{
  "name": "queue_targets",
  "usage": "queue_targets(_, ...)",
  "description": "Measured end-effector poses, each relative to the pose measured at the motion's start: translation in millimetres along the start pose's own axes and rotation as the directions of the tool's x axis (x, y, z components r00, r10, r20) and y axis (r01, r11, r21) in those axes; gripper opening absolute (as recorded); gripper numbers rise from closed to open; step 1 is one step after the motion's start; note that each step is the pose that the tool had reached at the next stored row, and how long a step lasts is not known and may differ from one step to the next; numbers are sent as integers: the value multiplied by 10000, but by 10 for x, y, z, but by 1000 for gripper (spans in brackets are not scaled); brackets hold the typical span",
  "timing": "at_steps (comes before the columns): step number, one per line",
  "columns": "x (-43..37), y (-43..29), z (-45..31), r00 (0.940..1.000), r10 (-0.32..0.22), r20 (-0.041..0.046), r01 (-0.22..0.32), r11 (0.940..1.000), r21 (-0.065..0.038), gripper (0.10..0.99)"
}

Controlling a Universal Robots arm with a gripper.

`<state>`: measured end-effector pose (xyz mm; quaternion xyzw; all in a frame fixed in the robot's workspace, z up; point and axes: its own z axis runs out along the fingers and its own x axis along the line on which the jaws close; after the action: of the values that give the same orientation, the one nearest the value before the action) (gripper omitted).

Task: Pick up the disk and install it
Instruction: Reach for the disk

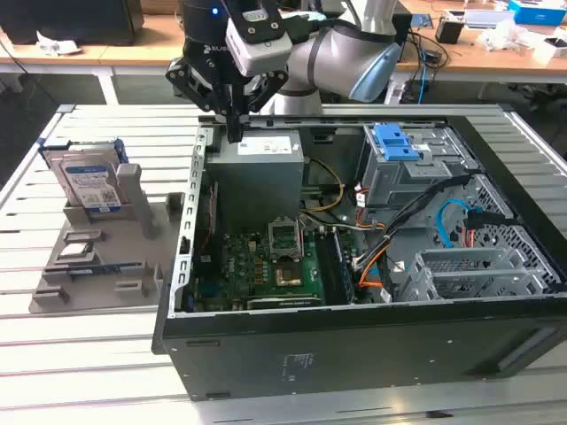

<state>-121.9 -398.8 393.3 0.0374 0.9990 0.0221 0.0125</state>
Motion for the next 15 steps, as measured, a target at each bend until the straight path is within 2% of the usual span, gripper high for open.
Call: queue_targets(15, 331, -25, -9, 10000, 0, 0, 0, 10000, 1, 106)
